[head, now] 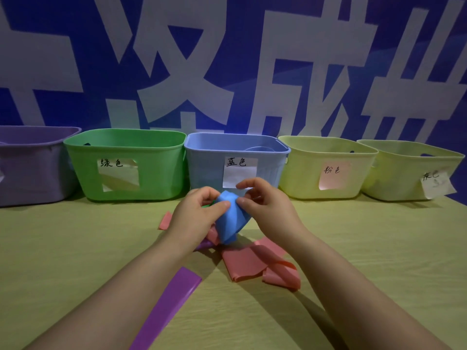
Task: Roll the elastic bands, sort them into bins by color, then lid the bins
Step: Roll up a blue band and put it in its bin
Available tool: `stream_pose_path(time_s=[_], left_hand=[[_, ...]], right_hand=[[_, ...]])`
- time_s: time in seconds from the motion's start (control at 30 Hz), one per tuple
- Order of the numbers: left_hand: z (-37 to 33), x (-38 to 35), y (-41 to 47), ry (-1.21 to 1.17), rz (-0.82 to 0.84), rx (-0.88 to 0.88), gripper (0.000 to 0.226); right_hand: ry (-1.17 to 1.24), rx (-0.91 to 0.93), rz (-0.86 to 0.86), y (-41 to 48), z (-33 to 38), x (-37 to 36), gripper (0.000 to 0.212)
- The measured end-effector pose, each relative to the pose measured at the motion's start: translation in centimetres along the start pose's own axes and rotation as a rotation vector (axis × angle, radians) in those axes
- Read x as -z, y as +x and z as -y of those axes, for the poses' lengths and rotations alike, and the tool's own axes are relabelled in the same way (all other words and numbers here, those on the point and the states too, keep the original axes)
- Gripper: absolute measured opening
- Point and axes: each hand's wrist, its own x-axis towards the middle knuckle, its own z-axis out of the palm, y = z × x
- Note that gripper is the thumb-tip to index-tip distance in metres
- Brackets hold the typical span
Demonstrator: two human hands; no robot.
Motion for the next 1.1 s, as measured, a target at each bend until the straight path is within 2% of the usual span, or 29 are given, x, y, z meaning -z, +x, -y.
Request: stream_pose_path(time_s=[0.13, 0.3, 0.33, 0.4, 0.47, 0.53, 0.63, 0.77, 0.93, 1.1], left_hand=[[0.0, -0.1, 0.0, 0.011, 0.036, -0.008, 0.023], [0.0, -0.6, -0.3, 0.027, 0.239, 0.015, 0.036], [0.1, -0.6, -0.4, 0.051, 0.287, 0.034, 0.036], [0.5, -0.5, -0.5, 0.112, 0.390, 0.041, 0.021], [0.4, -0.4, -0.6, 0.168, 0.430, 0.043, 0.016], [0.4, -0.2, -0.5, 0.121, 0.390, 0.068, 0.016], [0.2, 0.2, -0.4, 0.001, 0.278, 0.117, 0.003], [-0.5, 0.5, -0.3, -0.188, 0.141, 0.117, 0.010], [-0.5, 0.7, 0.0, 0.004, -0.041, -0.107, 0.017], [-0.8, 0.5, -0.3, 0.278, -0.176, -0.285, 0.024]], right_hand=[[-0.020, 0.059, -0.073, -0.1, 0.2, 0.2, 0.016], [0.034, 0.165, -0.209, -0.2, 0.9, 0.5, 0.031], [0.073, 0.182, -0.252, -0.1, 1.0, 0.7, 0.032], [0.160, 0.203, -0.335, 0.0, 1.3, 1.3, 0.032], [0.195, 0.209, -0.409, 0.2, 1.4, 1.9, 0.031], [0.188, 0.202, -0.459, 0.3, 1.2, 2.3, 0.031], [0.184, 0.179, -0.502, 0.5, 0.8, 2.8, 0.030], [0.160, 0.134, -0.511, 0.6, 0.3, 2.9, 0.021], [0.120, 0.094, -0.477, 0.6, 0.1, 2.8, 0.021], [0.011, 0.035, -0.335, 0.4, -0.2, 2.3, 0.019]])
